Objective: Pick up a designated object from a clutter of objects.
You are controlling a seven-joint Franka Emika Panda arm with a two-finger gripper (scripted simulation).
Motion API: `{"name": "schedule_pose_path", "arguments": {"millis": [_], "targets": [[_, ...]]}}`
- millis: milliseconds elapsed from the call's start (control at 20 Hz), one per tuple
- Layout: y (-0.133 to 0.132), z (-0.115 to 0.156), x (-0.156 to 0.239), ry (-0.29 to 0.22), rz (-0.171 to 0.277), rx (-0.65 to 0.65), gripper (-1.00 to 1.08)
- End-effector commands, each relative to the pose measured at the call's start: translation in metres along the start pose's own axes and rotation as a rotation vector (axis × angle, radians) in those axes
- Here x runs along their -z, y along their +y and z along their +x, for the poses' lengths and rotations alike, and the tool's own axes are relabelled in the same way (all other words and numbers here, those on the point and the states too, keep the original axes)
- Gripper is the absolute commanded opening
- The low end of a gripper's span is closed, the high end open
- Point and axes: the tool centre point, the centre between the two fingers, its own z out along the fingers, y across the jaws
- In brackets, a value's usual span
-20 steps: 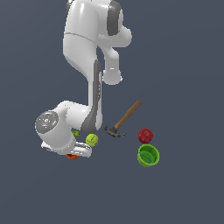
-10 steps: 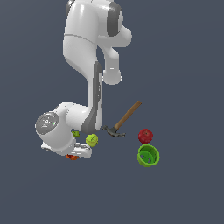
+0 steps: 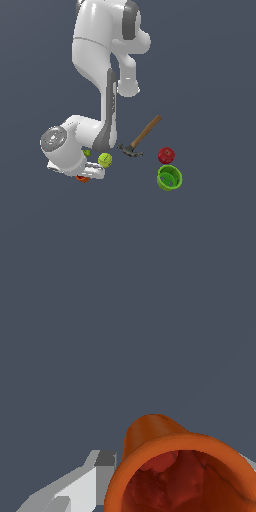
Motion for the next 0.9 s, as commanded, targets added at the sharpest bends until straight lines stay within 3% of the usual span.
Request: {"name": "schedule_pose_path", "arguments": {"millis": [0, 400, 850], "targets": [[0.001, -0.002, 0.005, 0.002, 0.0, 0.0, -1.0], [0.005, -0.023, 0.033, 0.002, 0.0, 0.0, -1.0], [0.013, -0.066, 0.09, 0.002, 0.001, 0.0, -1.0]]}}
